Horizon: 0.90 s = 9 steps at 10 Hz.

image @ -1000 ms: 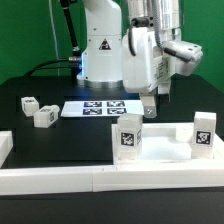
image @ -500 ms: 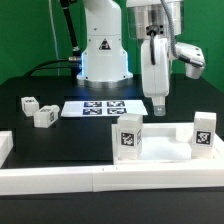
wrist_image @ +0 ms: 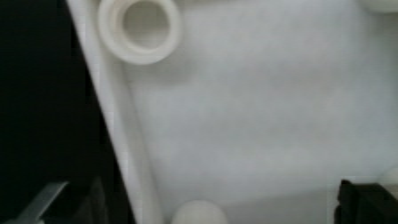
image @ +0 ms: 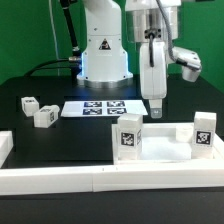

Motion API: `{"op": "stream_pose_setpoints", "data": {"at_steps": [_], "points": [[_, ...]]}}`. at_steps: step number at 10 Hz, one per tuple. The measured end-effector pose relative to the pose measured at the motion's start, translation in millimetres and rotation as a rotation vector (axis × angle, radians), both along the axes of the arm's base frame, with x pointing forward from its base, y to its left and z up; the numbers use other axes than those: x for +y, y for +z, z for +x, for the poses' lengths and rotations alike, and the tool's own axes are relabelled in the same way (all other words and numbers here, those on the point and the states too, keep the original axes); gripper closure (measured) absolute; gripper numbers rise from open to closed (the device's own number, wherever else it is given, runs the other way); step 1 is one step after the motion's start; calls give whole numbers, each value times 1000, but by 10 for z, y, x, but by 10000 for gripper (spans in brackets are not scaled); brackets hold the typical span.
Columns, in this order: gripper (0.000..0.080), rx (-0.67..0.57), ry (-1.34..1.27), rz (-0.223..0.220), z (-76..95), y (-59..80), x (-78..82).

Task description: Assemble square table

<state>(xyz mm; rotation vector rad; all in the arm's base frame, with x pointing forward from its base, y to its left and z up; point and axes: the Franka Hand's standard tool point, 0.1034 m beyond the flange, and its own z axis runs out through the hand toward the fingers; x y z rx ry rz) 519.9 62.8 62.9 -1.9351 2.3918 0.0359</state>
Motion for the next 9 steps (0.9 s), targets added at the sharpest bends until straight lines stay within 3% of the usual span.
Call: {"op": "stream_pose_setpoints", "data": {"at_steps": [2, 6, 9], "points": [[150, 24, 26, -24, -153, -177, 72], [150, 63, 75, -62, -227, -481, 230], [150, 44, 96, -77, -211, -531, 176]]}}
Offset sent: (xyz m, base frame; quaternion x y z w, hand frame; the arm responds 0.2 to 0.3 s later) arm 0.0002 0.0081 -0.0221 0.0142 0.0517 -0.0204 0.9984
